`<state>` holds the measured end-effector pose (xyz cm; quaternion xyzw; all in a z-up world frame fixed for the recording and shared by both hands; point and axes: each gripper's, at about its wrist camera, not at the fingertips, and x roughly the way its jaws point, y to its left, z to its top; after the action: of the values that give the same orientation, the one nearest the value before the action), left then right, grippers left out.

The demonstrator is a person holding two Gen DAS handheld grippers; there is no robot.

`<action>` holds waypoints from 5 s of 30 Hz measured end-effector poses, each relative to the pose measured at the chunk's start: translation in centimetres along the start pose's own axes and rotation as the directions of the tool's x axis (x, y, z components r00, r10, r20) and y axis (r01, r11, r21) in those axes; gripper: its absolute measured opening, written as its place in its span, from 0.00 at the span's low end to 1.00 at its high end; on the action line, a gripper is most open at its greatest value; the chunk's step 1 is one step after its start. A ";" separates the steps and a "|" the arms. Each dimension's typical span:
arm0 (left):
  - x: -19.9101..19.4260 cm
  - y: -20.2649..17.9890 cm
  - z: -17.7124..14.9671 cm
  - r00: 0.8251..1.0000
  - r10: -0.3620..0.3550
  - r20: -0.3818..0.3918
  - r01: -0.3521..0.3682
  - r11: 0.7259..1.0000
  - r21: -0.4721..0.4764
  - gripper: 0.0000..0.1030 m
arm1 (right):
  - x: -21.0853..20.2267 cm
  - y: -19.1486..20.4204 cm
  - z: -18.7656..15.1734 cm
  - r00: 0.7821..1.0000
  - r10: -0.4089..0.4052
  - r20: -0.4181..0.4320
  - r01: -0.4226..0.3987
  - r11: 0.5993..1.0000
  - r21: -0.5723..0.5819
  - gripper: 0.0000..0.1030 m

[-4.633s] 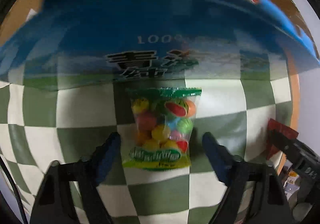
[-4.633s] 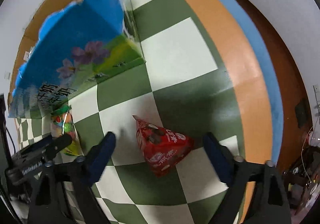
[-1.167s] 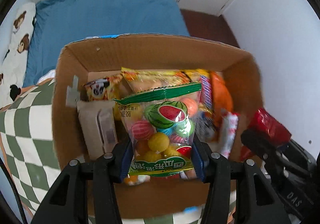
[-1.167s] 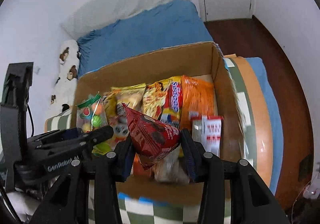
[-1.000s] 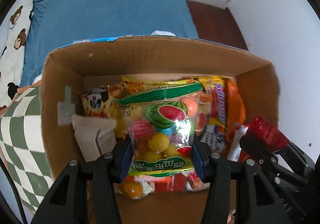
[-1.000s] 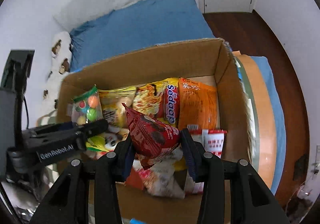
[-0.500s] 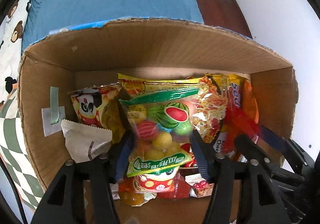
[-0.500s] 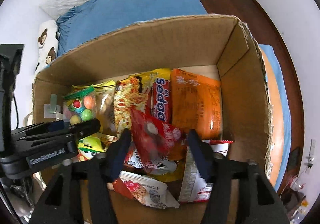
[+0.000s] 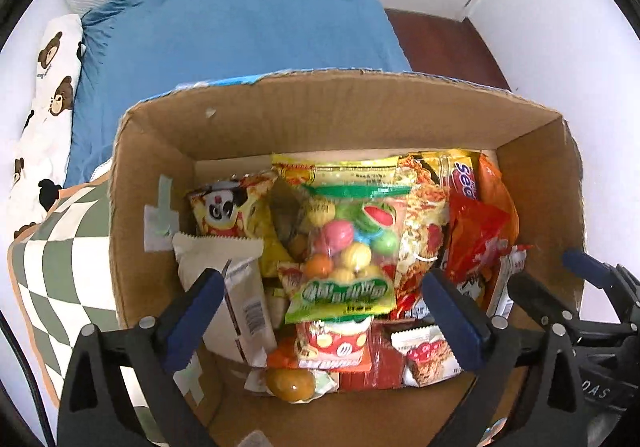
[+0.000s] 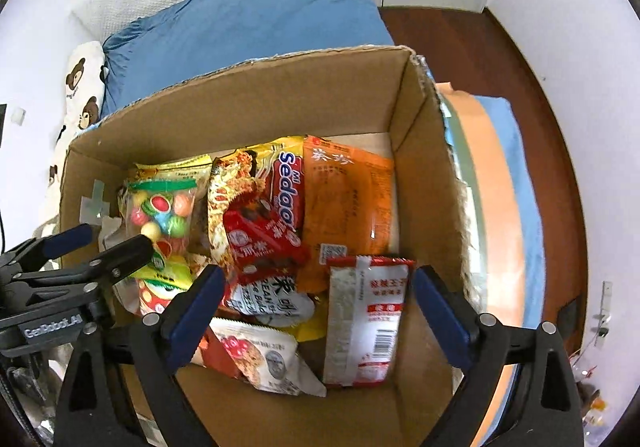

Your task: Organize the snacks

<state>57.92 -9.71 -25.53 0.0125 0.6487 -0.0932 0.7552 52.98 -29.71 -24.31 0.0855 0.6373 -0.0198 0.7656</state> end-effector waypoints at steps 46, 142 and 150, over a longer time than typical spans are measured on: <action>-23.0 -3.1 -25.6 0.852 0.094 0.515 -0.105 0.994 -0.008 0.99 | -24.0 1.0 -23.5 0.881 0.040 0.471 -0.005 0.997 -0.075 0.99; -24.1 -3.0 -26.3 0.828 0.171 0.534 -0.143 0.985 -0.094 1.00 | -27.4 0.3 -25.2 0.834 -0.068 0.548 0.102 0.994 -0.032 1.00; -24.1 -3.0 -26.4 0.828 0.170 0.534 -0.145 0.985 -0.088 1.00 | -27.4 0.2 -25.6 0.836 -0.066 0.545 0.098 0.995 -0.031 1.00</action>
<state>28.22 -5.96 -5.76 0.0225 0.4086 -0.0161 0.9123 23.01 -27.62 -1.91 0.0267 0.3975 -0.0575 0.9154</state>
